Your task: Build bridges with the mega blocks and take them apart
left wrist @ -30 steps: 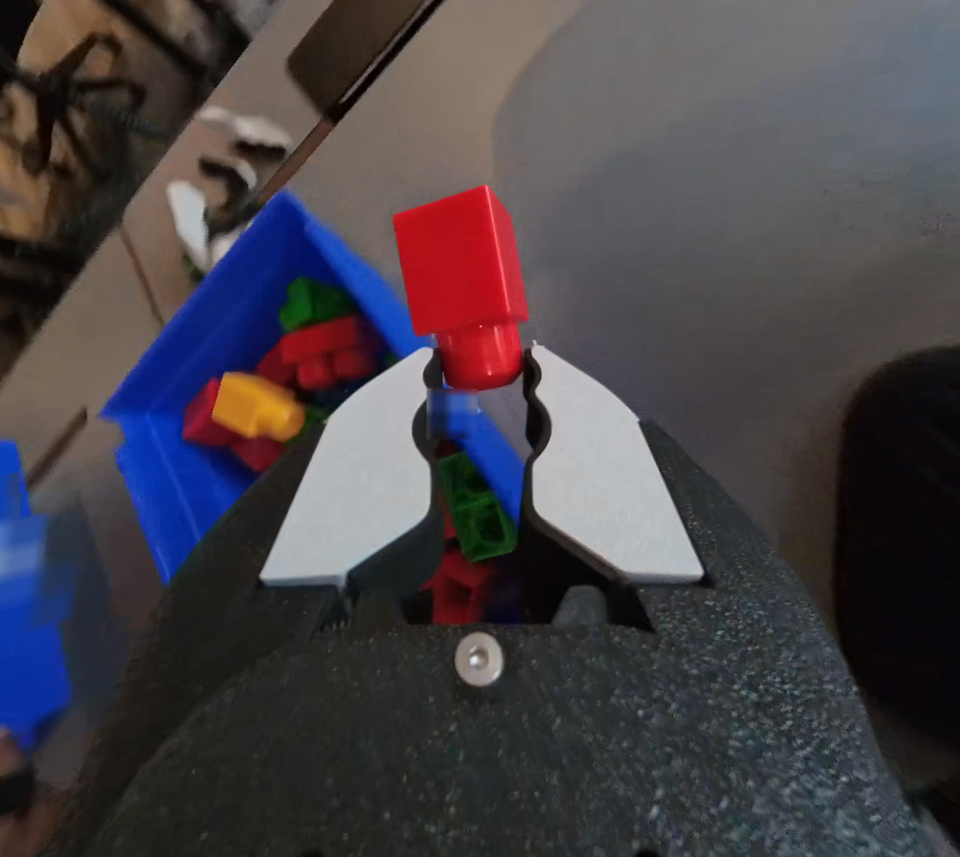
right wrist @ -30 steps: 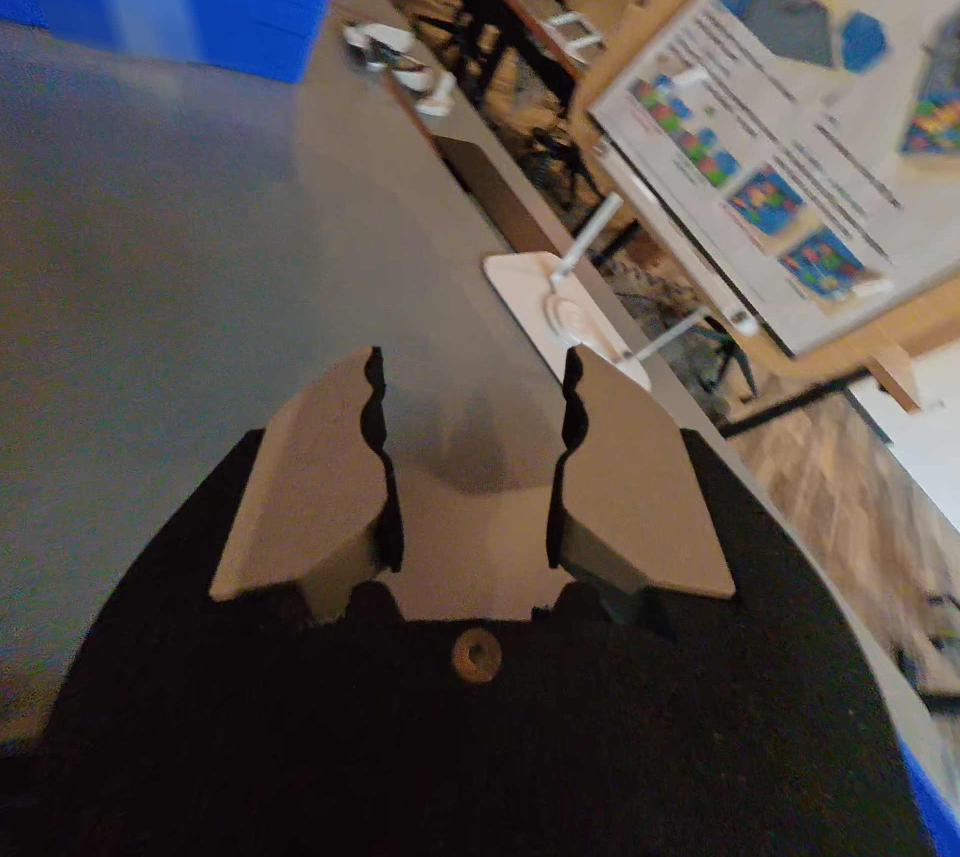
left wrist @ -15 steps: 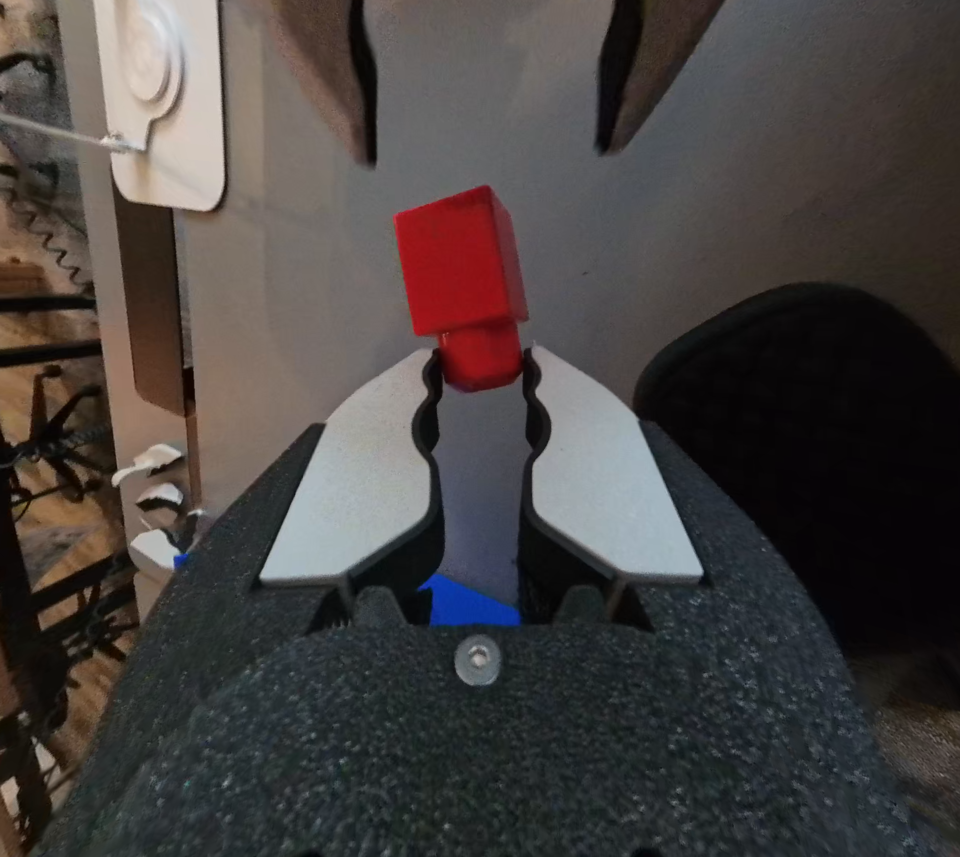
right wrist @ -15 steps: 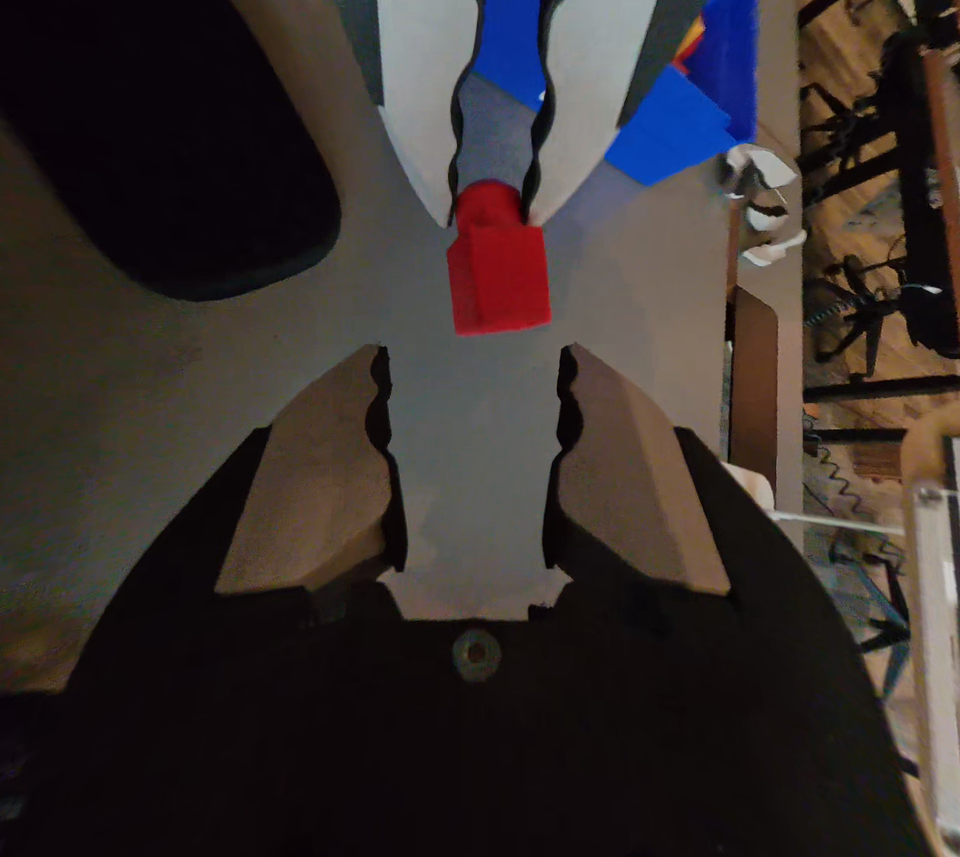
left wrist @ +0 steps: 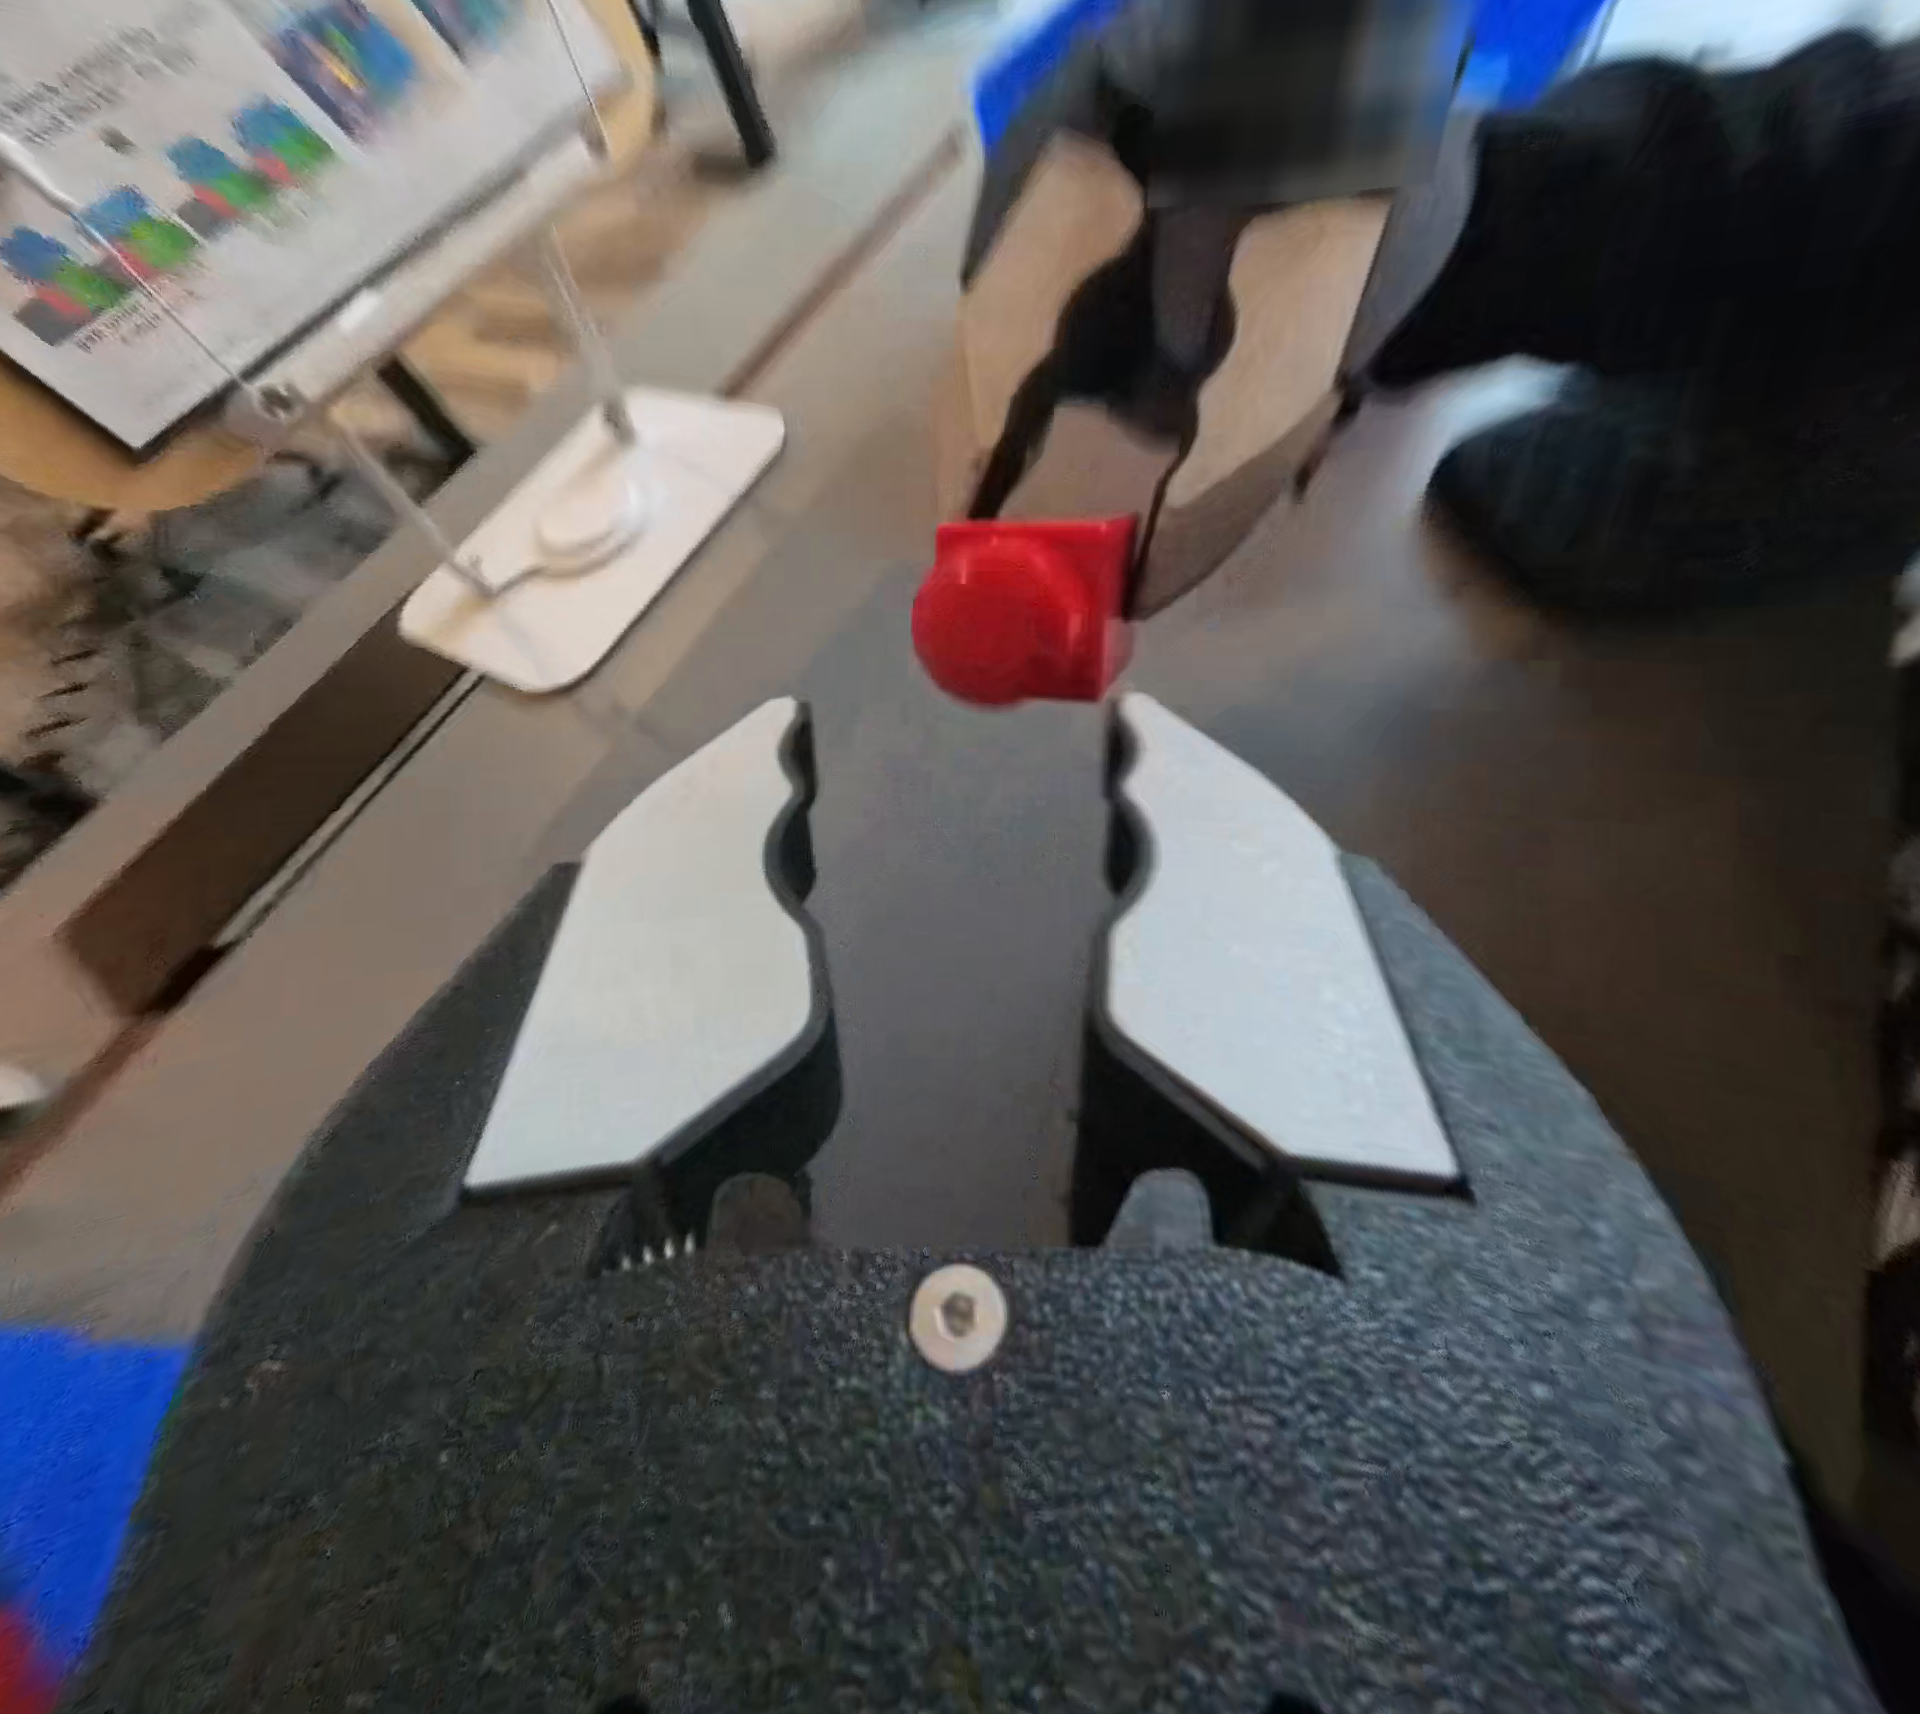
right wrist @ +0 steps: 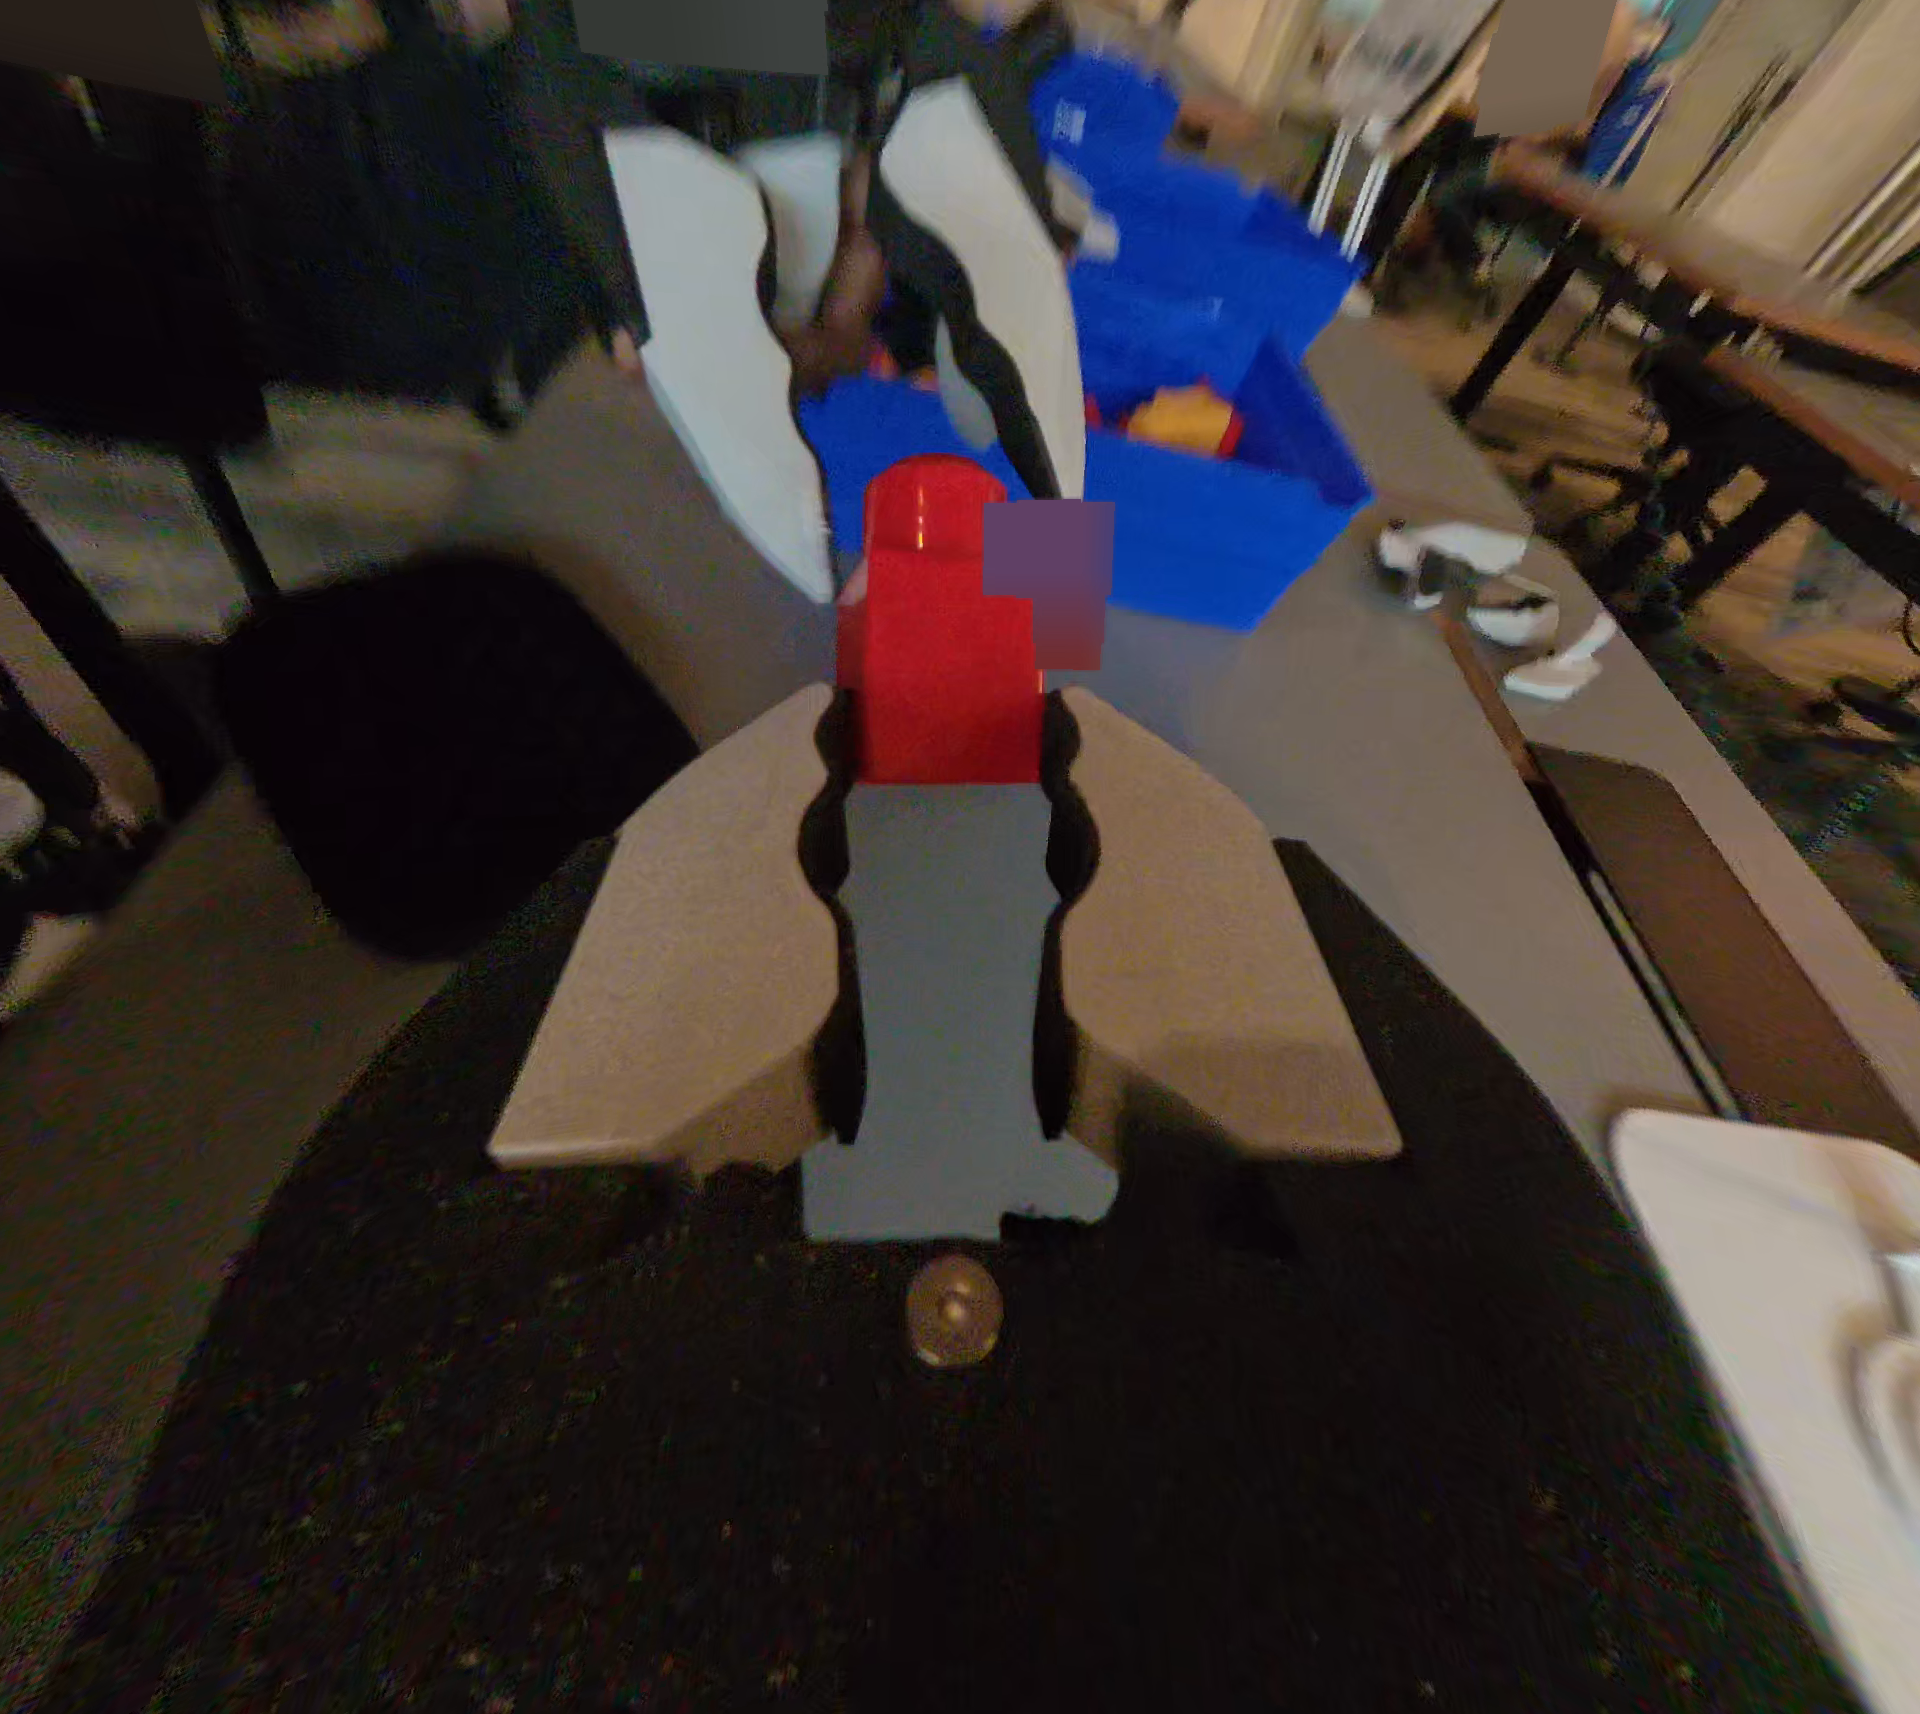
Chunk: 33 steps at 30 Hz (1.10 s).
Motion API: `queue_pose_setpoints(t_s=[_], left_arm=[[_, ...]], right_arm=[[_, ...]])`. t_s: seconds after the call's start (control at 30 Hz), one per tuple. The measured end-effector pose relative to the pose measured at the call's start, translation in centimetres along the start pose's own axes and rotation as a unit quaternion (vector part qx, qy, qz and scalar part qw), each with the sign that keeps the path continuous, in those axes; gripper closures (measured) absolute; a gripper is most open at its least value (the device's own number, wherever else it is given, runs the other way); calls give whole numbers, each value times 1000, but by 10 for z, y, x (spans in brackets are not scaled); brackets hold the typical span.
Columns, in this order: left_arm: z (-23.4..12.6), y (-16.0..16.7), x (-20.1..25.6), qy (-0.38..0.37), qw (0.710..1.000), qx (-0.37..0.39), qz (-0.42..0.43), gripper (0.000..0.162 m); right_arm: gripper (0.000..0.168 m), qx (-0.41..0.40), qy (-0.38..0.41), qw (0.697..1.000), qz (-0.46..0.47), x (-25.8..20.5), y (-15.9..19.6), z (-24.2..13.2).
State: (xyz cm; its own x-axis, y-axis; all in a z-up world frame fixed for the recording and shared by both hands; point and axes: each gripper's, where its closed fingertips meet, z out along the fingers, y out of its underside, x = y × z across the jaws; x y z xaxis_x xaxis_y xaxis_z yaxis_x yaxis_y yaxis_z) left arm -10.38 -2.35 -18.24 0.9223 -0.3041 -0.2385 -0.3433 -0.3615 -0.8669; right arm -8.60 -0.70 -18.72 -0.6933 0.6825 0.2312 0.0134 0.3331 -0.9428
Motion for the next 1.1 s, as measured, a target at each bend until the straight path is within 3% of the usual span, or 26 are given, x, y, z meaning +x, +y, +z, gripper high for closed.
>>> queue_pose_setpoints(t_s=[0.03,0.17,0.3,0.4,0.47,0.6,0.73,0.93,1.1], left_arm=[[-4,-9,1,12,998,50,-40,100],[-6,-28,11,59,971,179,-149,99],[-2,-39,18,76,954,231,-175,108],[-2,-43,21,83,949,249,-174,129],[-3,-42,23,81,952,248,-160,129],[2,-27,33,90,969,193,-124,129],[15,1,47,101,989,87,-69,129],[34,29,68,126,992,-21,2,129],[37,28,72,135,991,-21,12,129]], right_arm=[[134,44,3,999,25,2,-8,-5],[134,167,-10,982,89,5,-33,-18],[134,184,-27,977,102,-2,-37,-14],[134,195,-40,974,111,-6,-41,-13],[134,189,-46,975,111,-8,-39,-12],[132,100,-72,987,99,-16,-23,-11],[125,-40,-79,996,3,-19,-16,-20],[124,-297,-150,940,-78,-45,13,-20],[130,-385,-156,903,-110,-51,37,-15]])
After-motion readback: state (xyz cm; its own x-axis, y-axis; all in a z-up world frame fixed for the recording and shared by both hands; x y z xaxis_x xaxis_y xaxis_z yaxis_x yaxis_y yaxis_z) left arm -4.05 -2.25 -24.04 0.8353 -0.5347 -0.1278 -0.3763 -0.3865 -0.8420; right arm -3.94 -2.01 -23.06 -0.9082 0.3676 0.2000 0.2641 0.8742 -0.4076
